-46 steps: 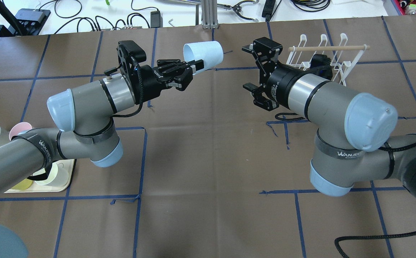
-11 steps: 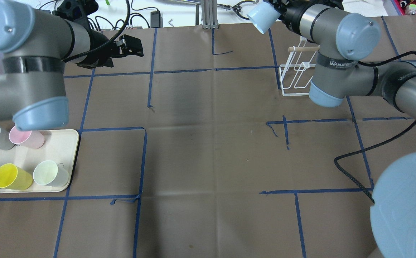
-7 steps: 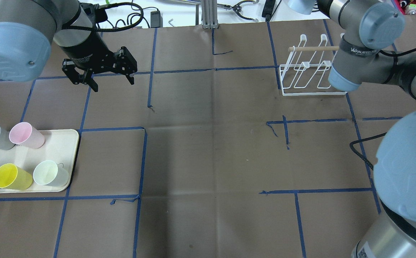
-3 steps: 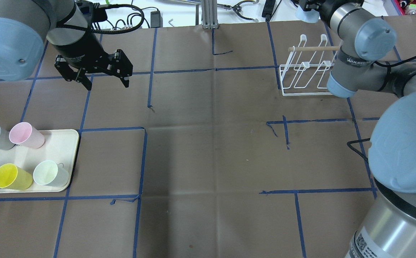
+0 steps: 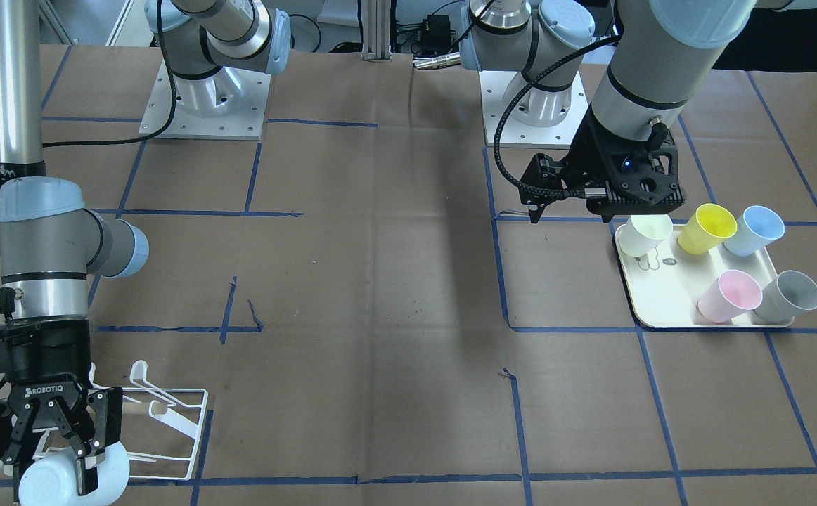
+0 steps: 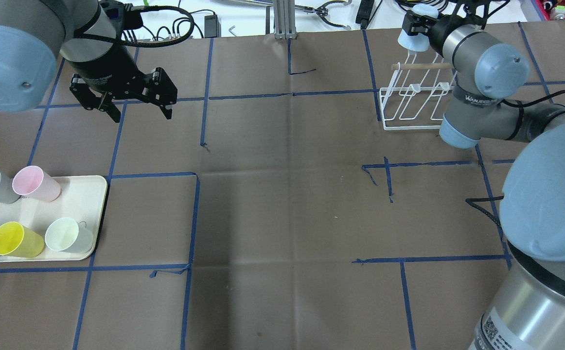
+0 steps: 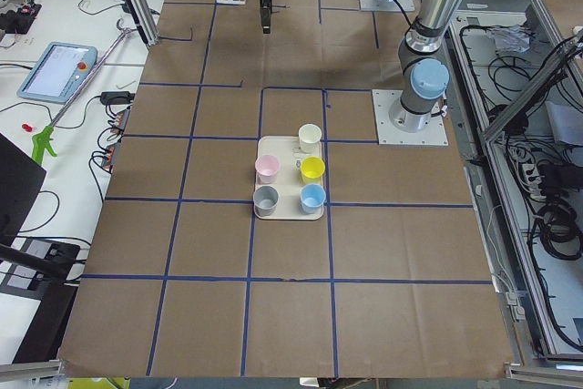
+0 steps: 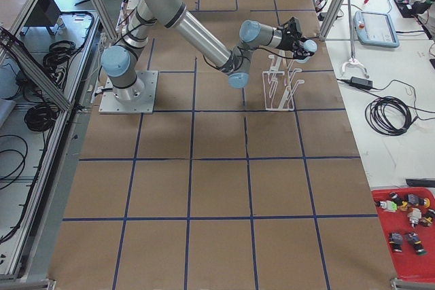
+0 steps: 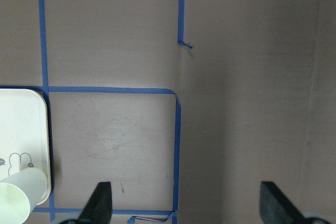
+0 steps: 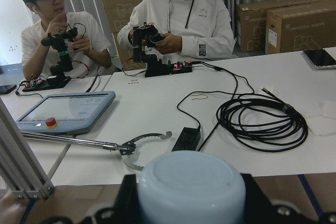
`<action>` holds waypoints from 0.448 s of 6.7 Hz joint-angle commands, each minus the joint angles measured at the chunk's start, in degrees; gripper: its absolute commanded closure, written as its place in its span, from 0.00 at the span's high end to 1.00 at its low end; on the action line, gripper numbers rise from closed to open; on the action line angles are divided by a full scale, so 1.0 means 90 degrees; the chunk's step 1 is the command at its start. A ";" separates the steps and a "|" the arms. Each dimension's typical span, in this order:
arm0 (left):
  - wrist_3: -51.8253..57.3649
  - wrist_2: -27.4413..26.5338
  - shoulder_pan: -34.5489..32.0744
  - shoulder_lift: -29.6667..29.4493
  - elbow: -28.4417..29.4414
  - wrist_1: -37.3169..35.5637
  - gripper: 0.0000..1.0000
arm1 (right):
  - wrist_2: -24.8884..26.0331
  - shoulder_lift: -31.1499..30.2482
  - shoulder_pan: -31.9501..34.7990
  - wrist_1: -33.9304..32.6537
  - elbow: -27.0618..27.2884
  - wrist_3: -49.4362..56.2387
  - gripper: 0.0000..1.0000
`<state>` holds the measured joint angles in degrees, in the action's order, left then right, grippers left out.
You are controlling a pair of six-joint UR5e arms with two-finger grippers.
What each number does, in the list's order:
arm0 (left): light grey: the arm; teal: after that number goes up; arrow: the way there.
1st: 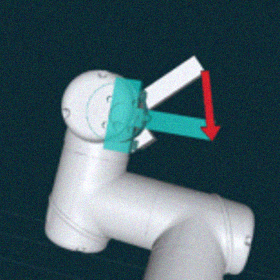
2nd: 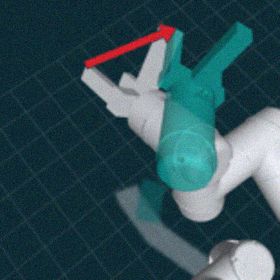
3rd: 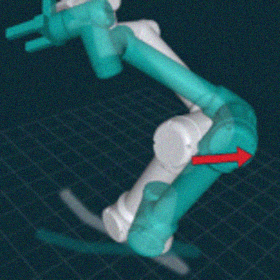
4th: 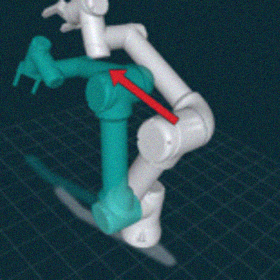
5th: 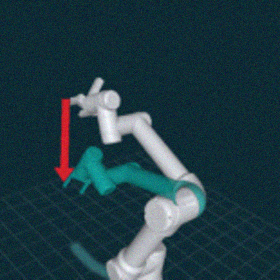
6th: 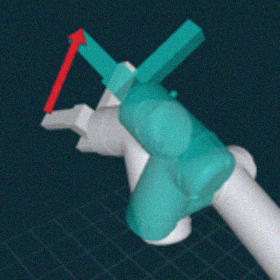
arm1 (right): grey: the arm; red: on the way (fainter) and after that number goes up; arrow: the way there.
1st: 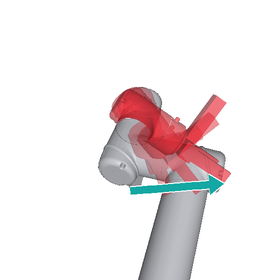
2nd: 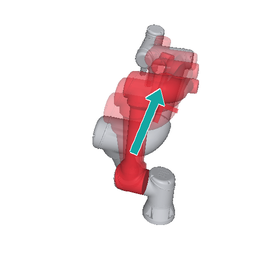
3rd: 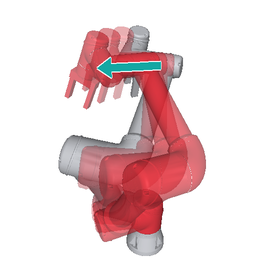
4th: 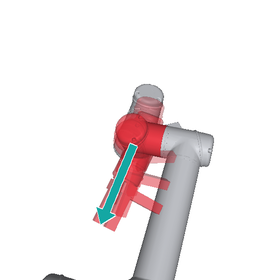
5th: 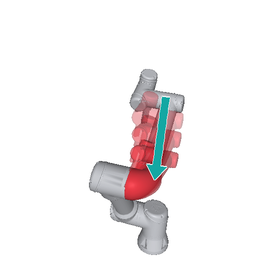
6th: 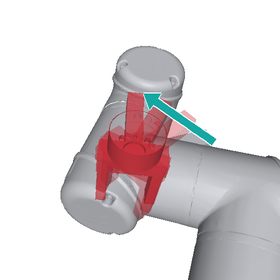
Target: Transfer IKEA cup to right arm and place on rack
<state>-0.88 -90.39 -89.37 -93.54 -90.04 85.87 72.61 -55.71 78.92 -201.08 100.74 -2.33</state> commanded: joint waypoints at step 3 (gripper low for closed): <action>0.0000 -0.0015 -0.0001 0.0051 -0.0006 0.0000 1.00 | 0.0174 -0.0021 0.0010 0.0018 0.0252 -0.0005 1.00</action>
<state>-0.84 -90.52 -89.32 -93.13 -90.08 85.91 73.32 -55.84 78.98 -200.97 102.84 -2.41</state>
